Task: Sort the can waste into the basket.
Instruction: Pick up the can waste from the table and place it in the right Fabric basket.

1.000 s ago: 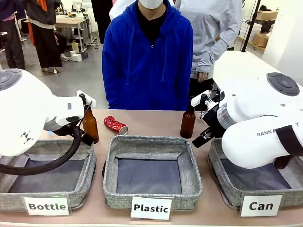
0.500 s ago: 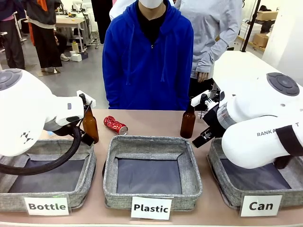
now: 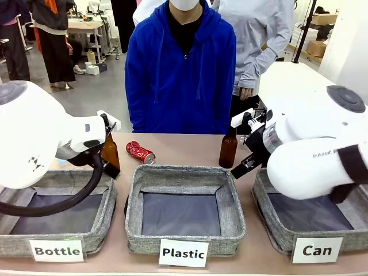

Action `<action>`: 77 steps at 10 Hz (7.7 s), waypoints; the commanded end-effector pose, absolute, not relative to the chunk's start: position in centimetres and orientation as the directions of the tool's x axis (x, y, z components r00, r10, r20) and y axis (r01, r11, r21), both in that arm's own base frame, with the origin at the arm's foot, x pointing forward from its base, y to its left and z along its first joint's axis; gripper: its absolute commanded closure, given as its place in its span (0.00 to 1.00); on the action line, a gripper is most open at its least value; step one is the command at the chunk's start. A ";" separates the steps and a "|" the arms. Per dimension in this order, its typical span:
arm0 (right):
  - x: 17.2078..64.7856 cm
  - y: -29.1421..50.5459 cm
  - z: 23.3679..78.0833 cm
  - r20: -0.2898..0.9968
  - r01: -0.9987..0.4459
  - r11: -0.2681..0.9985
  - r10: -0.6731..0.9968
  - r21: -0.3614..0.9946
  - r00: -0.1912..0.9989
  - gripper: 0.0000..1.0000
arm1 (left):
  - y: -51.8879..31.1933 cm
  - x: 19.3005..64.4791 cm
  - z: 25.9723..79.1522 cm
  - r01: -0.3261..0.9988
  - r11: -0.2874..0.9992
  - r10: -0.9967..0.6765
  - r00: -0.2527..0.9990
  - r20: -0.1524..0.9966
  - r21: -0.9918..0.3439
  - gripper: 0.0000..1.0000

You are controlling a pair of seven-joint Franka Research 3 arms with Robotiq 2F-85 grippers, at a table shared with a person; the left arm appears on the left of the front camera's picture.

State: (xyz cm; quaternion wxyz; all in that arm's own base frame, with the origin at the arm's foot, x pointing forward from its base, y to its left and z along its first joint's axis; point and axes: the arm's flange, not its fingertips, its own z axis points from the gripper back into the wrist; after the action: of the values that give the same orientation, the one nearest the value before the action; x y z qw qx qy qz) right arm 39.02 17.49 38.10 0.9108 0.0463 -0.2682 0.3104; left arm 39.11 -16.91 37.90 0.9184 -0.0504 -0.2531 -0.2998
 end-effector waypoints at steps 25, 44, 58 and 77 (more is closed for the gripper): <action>25.4 -22.2 40.1 0.259 -0.137 0.266 -0.501 0.954 0.826 0.00 | 22.6 24.4 41.1 0.201 0.337 0.469 0.811 0.349 -0.920 0.00; 25.4 -22.2 40.1 0.259 -0.137 0.266 -0.501 0.954 0.826 0.00 | -3.5 45.8 55.2 0.319 0.754 -0.217 0.946 0.240 -0.575 0.00; 25.4 -22.2 40.1 0.259 -0.137 0.266 -0.501 0.954 0.826 0.00 | 36.3 24.6 43.5 0.009 0.316 0.383 0.914 0.136 -0.949 0.00; 25.4 -22.2 40.1 0.259 -0.137 0.266 -0.501 0.954 0.826 0.00 | -8.4 43.5 55.5 0.266 0.812 -0.151 0.955 0.254 -0.520 0.00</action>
State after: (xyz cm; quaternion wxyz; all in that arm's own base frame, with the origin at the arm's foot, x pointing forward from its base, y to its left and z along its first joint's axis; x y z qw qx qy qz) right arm 25.21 -22.07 40.05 0.7553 0.5900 -0.2549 -0.1286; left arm 44.41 -9.67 55.19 0.9528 -0.2681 -0.0943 -0.1066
